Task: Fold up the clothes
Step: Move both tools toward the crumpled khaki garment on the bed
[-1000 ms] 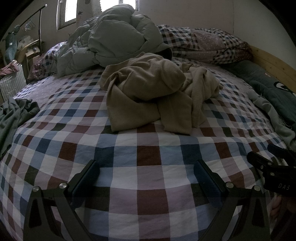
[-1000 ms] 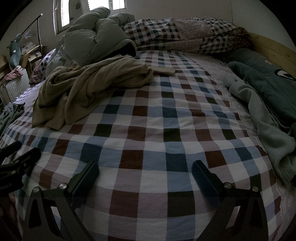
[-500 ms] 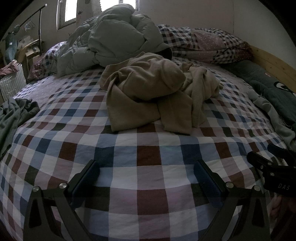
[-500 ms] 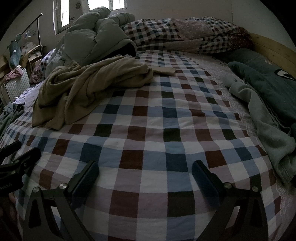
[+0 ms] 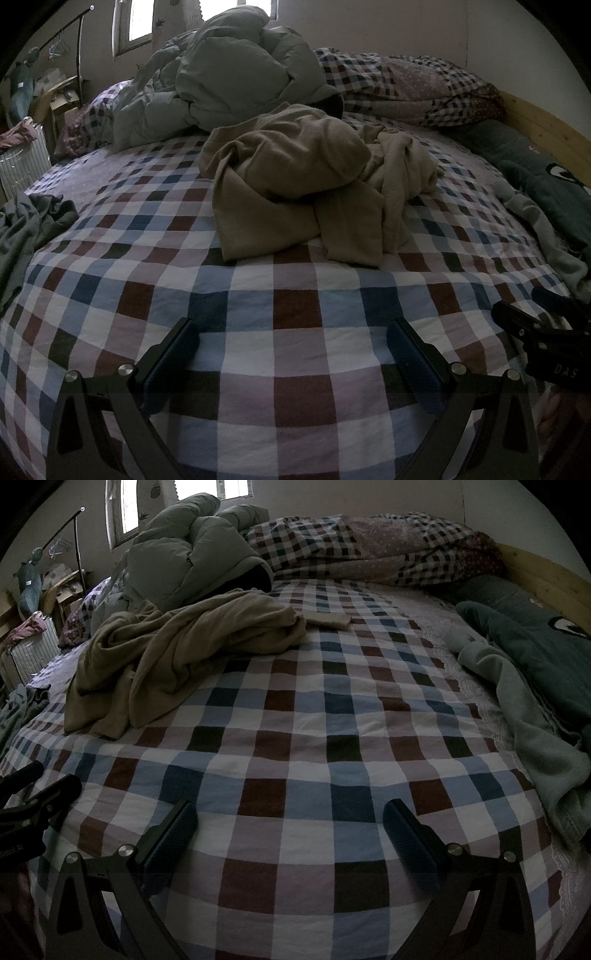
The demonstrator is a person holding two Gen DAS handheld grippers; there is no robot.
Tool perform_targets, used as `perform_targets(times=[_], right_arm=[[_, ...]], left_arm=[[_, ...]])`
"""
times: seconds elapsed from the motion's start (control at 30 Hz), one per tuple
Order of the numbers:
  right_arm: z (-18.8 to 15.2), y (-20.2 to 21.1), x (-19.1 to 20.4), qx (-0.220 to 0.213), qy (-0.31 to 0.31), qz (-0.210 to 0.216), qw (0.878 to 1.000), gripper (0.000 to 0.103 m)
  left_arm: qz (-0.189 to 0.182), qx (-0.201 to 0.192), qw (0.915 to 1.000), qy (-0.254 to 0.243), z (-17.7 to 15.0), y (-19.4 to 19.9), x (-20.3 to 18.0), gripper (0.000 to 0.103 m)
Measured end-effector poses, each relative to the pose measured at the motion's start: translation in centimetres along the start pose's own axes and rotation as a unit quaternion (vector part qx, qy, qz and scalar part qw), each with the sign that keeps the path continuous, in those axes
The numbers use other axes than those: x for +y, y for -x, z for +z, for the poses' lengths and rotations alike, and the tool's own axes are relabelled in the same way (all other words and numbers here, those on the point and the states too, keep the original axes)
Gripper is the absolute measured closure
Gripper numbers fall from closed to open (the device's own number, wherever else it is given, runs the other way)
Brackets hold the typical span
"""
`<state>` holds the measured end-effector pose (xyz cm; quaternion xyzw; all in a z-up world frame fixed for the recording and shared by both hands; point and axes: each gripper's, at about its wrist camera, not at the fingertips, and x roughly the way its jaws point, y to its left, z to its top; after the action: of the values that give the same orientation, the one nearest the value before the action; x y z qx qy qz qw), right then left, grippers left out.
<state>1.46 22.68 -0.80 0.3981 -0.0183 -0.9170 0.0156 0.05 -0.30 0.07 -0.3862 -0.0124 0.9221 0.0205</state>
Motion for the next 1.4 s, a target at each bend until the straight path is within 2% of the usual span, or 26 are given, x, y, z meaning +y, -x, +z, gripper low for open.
perform_targets(times=[0.33,0.43,0.5,0.63,0.8,0.87,0.93,1.07,1.13,1.3,1.4], right_arm=[[0.1,0.3,0.1,-0.005,-0.003,0.007,1.0,0.0],[0.1,0.5,0.1,-0.008,-0.004,0.013,1.0,0.0],[0.2,0.7,0.3,-0.011,-0.001,0.024,1.0,0.0],[0.2,1.3,1.0,-0.019,0.013,0.047,0.999,0.0],[0.4,2.3,1.6,-0.033,0.02,0.071,0.997,0.002],[0.6,2.7,1.7,-0.038,0.016,0.083,0.996,0.008],[0.8,3.0,1.7,-0.038,0.014,0.094,0.995,0.021],[1.5,3.5,2.4,-0.036,0.014,0.114,0.993,0.034],[2.0,4.0,3.1,-0.037,0.022,0.123,0.992,0.036],[4.2,4.5,6.4,-0.049,0.067,0.134,0.988,0.036],[6.0,4.2,8.6,-0.054,0.085,0.147,0.984,0.036]], left_arm=[[-0.014,-0.003,0.9999,0.009,0.1,0.6,0.3,0.001],[-0.018,-0.005,0.9997,0.017,0.3,0.8,0.6,0.005],[-0.023,-0.008,0.9994,0.023,0.4,1.0,0.8,0.013],[-0.033,-0.008,0.9985,0.042,0.7,1.3,1.5,0.022],[-0.061,-0.004,0.9957,0.069,1.2,1.7,2.1,0.032],[-0.069,-0.007,0.995,0.071,1.4,2.0,2.1,0.033],[-0.076,-0.012,0.9946,0.07,1.7,2.4,2.1,0.033],[-0.074,-0.027,0.9945,0.069,2.3,3.3,2.3,0.033],[-0.067,-0.026,0.9942,0.08,2.5,3.3,2.9,0.033],[-0.07,-0.023,0.9892,0.126,2.7,3.3,5.3,0.022],[-0.074,-0.02,0.9861,0.148,2.8,3.4,6.6,0.02]])
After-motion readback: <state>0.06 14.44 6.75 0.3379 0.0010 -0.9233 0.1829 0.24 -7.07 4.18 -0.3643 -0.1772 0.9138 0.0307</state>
